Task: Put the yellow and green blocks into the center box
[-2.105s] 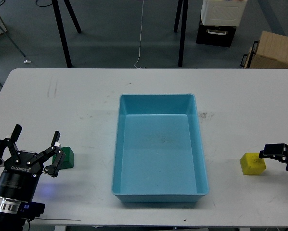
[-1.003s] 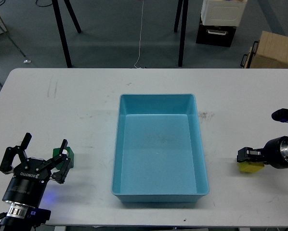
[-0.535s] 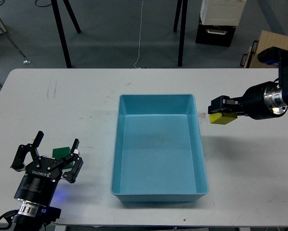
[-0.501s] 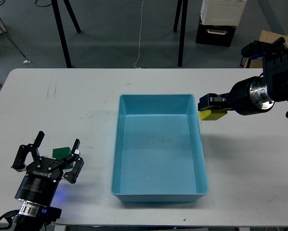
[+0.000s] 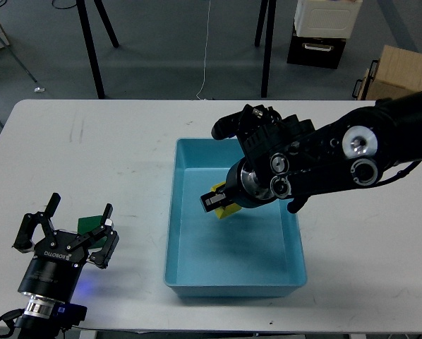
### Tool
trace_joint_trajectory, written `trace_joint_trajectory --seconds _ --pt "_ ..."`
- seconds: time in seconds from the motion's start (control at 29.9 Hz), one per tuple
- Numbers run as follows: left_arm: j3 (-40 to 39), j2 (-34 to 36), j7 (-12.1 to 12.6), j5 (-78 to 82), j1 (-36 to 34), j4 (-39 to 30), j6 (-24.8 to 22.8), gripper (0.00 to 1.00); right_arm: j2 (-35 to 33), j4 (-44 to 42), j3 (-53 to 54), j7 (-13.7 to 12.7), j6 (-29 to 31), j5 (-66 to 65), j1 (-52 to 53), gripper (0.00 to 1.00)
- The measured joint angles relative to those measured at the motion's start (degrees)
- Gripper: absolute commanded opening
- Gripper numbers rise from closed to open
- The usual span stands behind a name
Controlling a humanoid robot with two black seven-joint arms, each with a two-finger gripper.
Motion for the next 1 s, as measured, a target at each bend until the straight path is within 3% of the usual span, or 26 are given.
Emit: trace_joint_trajectory --seconds 0.1,0.17,0.2,0.53,0.77,1.0 --pt "0.0 0.2 0.1 0.0 0.1 0.0 0.0 1.0 0.2 -0.7 -0.7 0.0 0.1 0.2 0.0 0.5" --pt "0.0 0.3 0.2 0.0 0.1 0.0 0.0 1.0 0.2 -0.8 -1.3 0.0 0.1 0.3 0.0 0.92" --pt "0.1 0.4 0.3 0.0 0.1 0.1 0.0 1.0 0.2 -0.9 -1.5 0.0 0.1 0.3 0.0 1.0" --pt "0.4 0.8 0.6 0.1 -1.3 0.2 0.0 1.0 0.2 -2.4 -1.7 0.0 0.1 8.0 2.9 1.0" --pt "0.6 1.4 0.7 0.1 -1.9 0.9 0.0 1.0 -0.2 -9.9 1.7 0.1 3.4 11.1 4.4 1.0" --pt "0.8 2.0 0.7 0.1 -2.5 1.1 0.0 1.0 -16.1 -17.6 12.7 0.3 11.2 21.1 2.6 1.0"
